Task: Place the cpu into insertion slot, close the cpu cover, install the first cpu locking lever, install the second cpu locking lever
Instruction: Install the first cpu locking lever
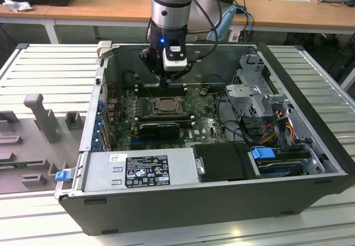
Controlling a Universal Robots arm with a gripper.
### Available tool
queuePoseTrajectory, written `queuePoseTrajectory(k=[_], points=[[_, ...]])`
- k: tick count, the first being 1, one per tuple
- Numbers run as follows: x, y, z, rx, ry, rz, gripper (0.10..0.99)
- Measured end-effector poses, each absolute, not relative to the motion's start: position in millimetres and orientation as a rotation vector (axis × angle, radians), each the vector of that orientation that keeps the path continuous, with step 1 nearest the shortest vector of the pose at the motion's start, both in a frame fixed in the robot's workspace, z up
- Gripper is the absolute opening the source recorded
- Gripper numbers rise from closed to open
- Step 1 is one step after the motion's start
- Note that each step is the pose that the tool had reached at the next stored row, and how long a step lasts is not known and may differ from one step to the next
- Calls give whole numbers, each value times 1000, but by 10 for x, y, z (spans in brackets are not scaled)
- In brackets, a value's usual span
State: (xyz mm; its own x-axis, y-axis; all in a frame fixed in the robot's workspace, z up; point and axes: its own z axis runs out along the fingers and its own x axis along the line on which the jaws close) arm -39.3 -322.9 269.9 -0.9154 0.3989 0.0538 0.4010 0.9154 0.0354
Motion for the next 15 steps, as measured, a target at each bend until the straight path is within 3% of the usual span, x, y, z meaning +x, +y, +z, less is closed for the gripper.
queuePoseTrajectory(k=[15], points=[[-393, -3230, 2700, -235, -3137, -71, 106]])
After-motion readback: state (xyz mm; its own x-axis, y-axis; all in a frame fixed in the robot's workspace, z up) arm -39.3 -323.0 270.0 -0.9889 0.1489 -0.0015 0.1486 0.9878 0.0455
